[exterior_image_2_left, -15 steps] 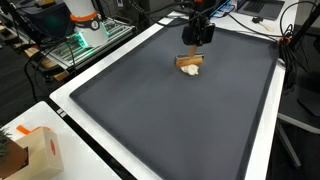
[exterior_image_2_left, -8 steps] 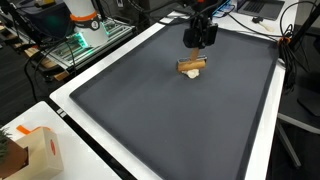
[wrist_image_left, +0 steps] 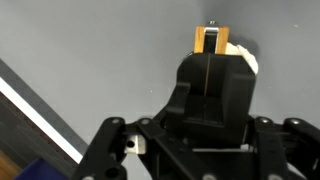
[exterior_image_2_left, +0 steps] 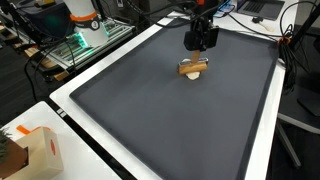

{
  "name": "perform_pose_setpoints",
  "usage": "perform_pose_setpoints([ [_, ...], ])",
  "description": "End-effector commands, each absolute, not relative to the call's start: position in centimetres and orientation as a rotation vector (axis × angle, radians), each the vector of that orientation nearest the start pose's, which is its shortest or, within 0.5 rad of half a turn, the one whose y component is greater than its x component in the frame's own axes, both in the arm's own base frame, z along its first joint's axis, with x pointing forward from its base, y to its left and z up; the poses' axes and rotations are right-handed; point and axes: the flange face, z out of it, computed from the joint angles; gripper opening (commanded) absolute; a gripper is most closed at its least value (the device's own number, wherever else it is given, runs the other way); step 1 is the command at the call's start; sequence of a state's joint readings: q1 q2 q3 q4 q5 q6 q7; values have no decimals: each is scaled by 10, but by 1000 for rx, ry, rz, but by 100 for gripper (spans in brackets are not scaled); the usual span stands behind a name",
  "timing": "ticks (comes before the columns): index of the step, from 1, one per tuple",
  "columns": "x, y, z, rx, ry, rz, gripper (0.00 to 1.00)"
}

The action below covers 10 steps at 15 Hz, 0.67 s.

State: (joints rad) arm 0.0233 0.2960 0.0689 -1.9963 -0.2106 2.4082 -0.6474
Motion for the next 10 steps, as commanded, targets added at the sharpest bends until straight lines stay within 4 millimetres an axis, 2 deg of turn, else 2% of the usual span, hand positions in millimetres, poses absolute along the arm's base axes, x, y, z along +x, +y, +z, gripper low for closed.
perform_pose_setpoints([
  [1,610,55,312,-2870,-1438,-105,23],
  [8,611,51,312,-2811,-1461,-61,23],
  [9,611,51,311,-2802,-1464,-56,69],
  [10,611,52,310,-2803,-1466,-38,75],
])
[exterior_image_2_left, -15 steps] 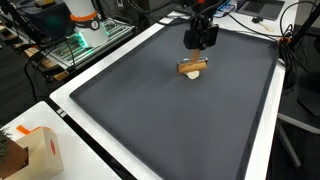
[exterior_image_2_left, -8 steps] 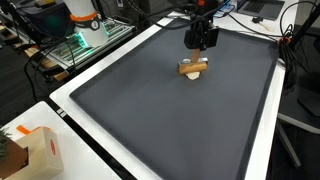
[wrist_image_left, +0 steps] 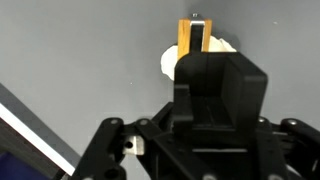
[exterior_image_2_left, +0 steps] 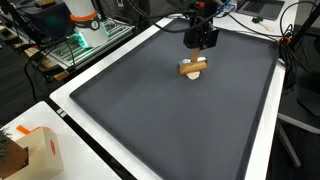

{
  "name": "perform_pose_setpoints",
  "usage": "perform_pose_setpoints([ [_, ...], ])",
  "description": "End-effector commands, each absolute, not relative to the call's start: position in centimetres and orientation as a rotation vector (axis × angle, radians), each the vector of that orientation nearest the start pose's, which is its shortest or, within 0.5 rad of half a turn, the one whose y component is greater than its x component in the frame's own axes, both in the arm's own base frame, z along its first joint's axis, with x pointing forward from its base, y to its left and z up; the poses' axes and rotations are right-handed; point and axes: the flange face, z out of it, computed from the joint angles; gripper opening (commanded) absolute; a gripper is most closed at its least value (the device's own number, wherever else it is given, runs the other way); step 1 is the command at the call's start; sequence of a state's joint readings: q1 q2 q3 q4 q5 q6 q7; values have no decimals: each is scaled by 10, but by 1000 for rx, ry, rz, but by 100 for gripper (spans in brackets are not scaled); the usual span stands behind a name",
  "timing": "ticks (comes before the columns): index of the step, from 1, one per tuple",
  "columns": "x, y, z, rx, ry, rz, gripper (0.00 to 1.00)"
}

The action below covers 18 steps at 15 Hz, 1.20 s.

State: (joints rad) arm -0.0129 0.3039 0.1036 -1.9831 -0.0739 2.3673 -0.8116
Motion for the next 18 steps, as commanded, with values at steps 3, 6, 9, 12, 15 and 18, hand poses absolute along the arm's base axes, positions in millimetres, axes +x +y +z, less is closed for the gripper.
perform_pose_setpoints([
  [3,611,52,309,-2803,-1457,-19,43],
  [6,612,51,309,-2804,-1457,-12,29],
  [9,613,51,307,-2802,-1457,-4,19],
  [12,612,52,310,-2796,-1463,-6,19],
  [15,608,52,329,-2800,-1467,-10,19],
  [18,601,50,349,-2808,-1456,8,19],
])
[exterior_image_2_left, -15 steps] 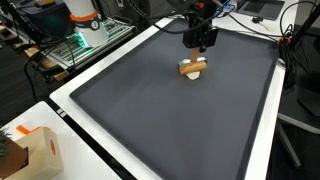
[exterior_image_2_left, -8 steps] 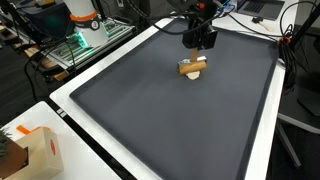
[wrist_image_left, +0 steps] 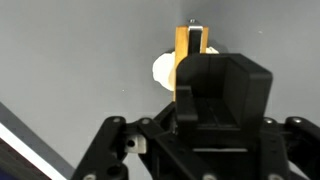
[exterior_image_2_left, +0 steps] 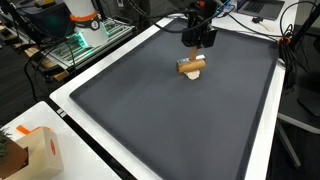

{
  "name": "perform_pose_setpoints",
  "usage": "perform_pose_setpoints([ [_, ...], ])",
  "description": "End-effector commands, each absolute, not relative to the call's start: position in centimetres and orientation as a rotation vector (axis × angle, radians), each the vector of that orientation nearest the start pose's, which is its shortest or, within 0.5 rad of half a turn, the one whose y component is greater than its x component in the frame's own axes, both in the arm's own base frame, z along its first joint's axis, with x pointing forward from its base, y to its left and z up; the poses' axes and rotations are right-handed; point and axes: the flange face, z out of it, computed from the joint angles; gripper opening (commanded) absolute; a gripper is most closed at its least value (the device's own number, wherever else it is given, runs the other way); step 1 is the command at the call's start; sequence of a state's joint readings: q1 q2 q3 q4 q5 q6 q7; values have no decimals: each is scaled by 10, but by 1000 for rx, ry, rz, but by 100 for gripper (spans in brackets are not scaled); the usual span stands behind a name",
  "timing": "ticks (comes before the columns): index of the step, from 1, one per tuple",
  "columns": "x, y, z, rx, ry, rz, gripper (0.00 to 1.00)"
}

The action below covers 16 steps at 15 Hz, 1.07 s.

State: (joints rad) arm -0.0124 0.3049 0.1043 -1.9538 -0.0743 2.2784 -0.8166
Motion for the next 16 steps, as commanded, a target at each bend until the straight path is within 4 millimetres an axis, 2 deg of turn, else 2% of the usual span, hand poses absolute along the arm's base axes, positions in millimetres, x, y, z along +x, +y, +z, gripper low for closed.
perform_pose_setpoints([
  [1,598,49,357,-2813,-1451,5,19],
  [7,585,37,412,-2871,-1352,-97,19],
  [12,572,15,450,-2938,-1062,-221,19],
  [13,589,23,438,-2931,-1163,-202,44],
  [16,583,16,448,-2946,-1106,-228,44],
])
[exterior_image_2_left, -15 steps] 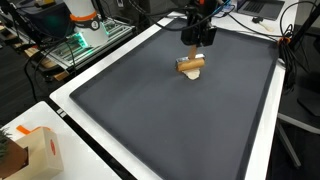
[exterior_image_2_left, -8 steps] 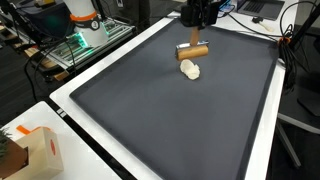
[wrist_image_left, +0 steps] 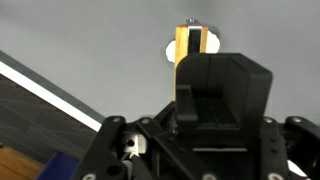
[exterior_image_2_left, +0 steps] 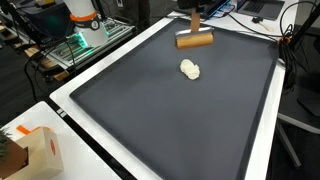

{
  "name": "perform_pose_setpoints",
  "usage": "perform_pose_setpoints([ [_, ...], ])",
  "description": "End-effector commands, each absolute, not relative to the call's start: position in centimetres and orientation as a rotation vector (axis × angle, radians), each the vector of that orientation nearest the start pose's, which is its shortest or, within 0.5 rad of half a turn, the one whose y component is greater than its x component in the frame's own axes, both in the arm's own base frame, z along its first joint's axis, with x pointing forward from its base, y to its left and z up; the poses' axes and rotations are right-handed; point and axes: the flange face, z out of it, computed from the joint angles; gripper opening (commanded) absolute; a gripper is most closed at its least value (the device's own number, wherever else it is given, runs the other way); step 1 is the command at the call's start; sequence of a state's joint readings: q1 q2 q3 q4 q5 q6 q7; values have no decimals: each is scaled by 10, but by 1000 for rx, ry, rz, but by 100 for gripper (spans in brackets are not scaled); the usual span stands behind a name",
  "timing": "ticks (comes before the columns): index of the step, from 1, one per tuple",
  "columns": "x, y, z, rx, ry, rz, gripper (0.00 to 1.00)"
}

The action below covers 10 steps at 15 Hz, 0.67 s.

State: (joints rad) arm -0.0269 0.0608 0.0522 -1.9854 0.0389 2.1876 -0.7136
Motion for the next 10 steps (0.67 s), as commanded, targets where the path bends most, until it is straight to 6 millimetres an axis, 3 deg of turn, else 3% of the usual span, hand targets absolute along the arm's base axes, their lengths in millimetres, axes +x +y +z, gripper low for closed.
perform_pose_setpoints([
  [1,582,16,448,-2947,-1101,-225,44],
  [5,580,16,445,-2947,-1096,-218,44],
  [6,580,16,445,-2947,-1096,-218,19],
  [10,584,-23,433,-2884,-803,-190,19],
])
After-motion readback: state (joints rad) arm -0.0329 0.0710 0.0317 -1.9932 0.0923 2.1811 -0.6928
